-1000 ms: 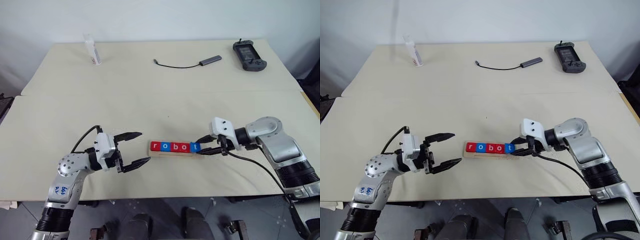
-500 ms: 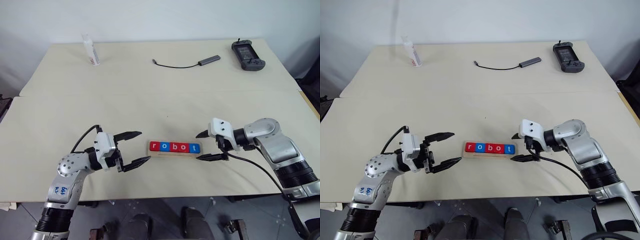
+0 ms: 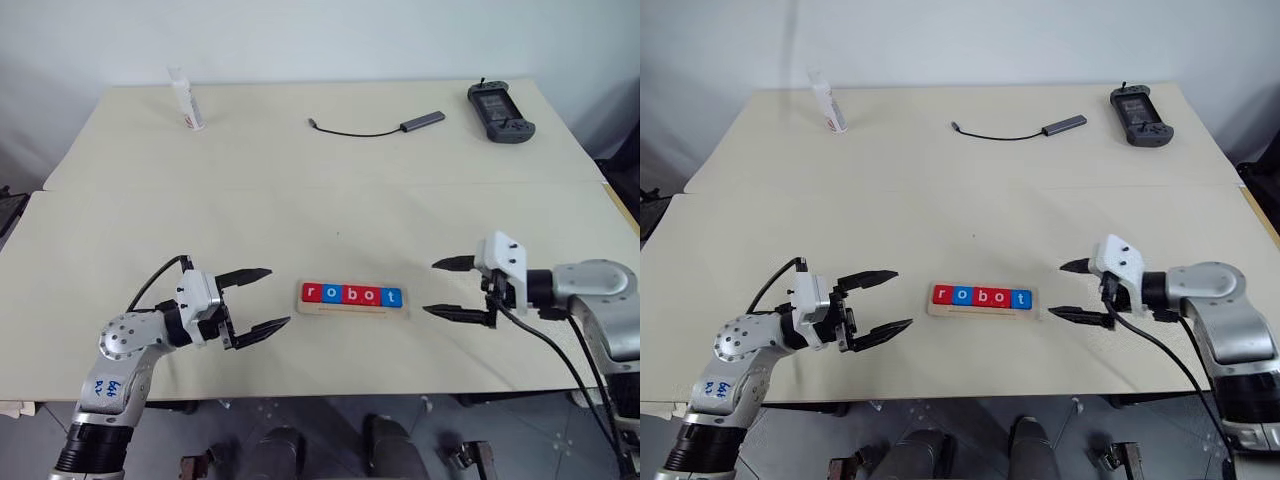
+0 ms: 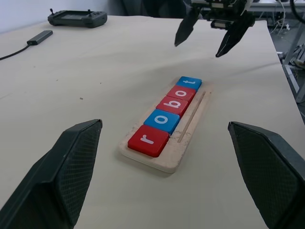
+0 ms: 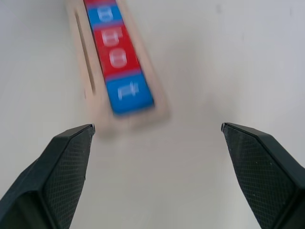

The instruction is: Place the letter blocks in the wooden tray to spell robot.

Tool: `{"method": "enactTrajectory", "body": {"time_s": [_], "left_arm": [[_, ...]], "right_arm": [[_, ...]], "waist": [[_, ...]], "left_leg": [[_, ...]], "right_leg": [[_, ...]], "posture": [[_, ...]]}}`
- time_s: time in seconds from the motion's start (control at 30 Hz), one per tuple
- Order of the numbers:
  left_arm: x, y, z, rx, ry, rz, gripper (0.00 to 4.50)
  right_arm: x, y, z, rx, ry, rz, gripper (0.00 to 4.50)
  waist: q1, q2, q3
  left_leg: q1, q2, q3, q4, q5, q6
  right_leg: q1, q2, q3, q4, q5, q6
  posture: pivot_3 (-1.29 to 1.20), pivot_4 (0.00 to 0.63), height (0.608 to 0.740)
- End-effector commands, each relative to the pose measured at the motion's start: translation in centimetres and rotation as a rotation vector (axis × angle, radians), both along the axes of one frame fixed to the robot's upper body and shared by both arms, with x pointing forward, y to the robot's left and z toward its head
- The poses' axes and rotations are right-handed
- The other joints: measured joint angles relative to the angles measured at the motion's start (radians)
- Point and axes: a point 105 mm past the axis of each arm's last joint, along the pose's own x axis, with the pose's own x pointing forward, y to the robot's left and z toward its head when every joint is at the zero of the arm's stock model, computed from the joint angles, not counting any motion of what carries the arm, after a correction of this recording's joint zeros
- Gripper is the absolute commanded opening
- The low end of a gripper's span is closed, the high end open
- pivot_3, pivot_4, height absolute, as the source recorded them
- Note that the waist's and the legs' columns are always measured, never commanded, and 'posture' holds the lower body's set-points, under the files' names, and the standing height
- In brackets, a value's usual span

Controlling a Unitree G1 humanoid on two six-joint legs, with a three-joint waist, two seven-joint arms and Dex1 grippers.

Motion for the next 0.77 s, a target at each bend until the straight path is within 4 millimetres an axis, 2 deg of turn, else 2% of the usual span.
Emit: {"method": "enactTrajectory", "body": {"time_s": [0.03, 0.1, 0.17, 0.33, 0.43, 0.5, 0.67, 0.77], "left_arm": [[-0.3, 0.4, 0.9, -0.006, -0.026, -0.008, 4.50], [-0.4, 0.5, 0.9, -0.003, -0.024, -0.011, 4.50], [-0.5, 0.7, 1.0, 0.002, -0.020, -0.012, 4.50], [-0.5, 2.3, 0.9, 0.018, 0.000, 0.038, 4.50], [-0.1, 3.4, 0.6, 0.043, 0.027, 0.076, 4.50], [0.1, 4.1, 0.3, 0.082, 0.035, 0.098, 4.50], [0.4, 4.2, 0.1, 0.092, 0.034, 0.079, 4.50], [0.6, 4.0, 0.3, 0.088, 0.027, 0.068, 4.50]], "right_arm": [[-0.3, 0.0, 1.5, 0.012, -0.066, -0.015, 4.28], [-0.7, -0.5, 1.7, 0.020, -0.081, -0.027, 3.89], [-1.0, -1.2, 1.8, 0.018, -0.104, -0.047, 3.27], [-2.7, -1.7, 2.0, 0.029, -0.113, -0.007, 3.27], [-3.2, -1.8, 2.2, 0.043, -0.083, -0.001, 3.88], [-3.2, -1.7, 2.5, 0.048, -0.096, -0.005, 4.48], [-3.0, -1.1, 3.4, 0.130, -0.121, 0.024, 4.48], [-3.1, -0.8, 3.1, 0.126, -0.112, 0.046, 4.48]], "waist": [[-0.002, 0.000, 0.000], [-0.001, 0.000, 0.000], [0.001, 0.000, 0.000], [0.002, 0.000, 0.000], [0.001, 0.000, 0.000], [-0.001, 0.000, 0.000], [0.000, 0.000, 0.000], [0.000, 0.000, 0.000]], "left_leg": [[0.000, 0.000, 0.001, 0.000, 0.000, 0.000], [0.000, 0.000, 0.001, 0.000, 0.000, 0.000], [0.000, 0.000, 0.001, 0.000, 0.000, 0.000], [0.000, 0.000, 0.001, 0.000, 0.000, 0.000], [0.000, 0.000, 0.001, 0.000, 0.000, 0.000], [0.001, 0.000, 0.001, 0.000, 0.000, 0.000], [0.001, 0.000, 0.001, 0.000, 0.000, 0.000], [0.001, 0.001, 0.000, 0.000, 0.000, 0.000]], "right_leg": [[0.000, 0.000, 0.001, 0.000, 0.000, 0.000], [0.000, 0.000, 0.001, 0.000, 0.000, 0.000], [0.000, 0.000, 0.000, 0.000, 0.000, 0.000], [0.000, 0.000, 0.001, 0.000, 0.000, 0.000], [0.000, 0.000, 0.001, 0.000, 0.000, 0.000], [0.000, 0.000, 0.001, 0.000, 0.000, 0.000], [0.001, 0.000, 0.001, 0.000, 0.000, 0.000], [0.001, 0.000, 0.000, 0.000, 0.000, 0.000]], "posture": [[0.00, 0.150, 0.740], [0.00, 0.150, 0.740], [0.00, 0.150, 0.740], [0.00, 0.150, 0.740], [0.00, 0.150, 0.740], [0.00, 0.150, 0.740], [0.00, 0.150, 0.740], [0.00, 0.150, 0.740]]}}
